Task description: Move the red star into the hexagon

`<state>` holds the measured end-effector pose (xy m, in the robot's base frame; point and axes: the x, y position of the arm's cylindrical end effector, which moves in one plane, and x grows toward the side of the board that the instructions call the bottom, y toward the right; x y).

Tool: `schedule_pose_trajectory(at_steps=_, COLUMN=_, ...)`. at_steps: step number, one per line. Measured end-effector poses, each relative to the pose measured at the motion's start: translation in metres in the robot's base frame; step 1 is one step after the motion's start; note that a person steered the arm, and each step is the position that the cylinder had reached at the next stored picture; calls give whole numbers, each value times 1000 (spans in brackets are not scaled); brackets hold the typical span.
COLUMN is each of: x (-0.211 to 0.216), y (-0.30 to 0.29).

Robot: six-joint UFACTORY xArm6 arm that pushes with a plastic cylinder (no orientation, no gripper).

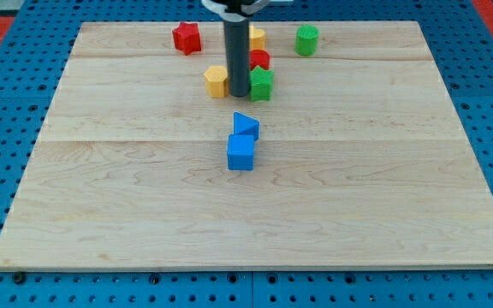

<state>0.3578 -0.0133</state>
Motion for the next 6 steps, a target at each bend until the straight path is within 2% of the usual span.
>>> schedule_pose_trajectory(at_steps=1, x=27, y=-82)
schedule_pose_trajectory(at_steps=2, x=5, y=-139)
schedule_pose_trajectory(at_steps=3, x=-88, y=-203)
schedule_pose_trajectory(at_steps=4, x=-166, y=-215)
schedule_pose_trajectory(at_steps=5, x=-165, y=-174)
schedule_pose_trajectory(at_steps=6, x=-147, y=-71)
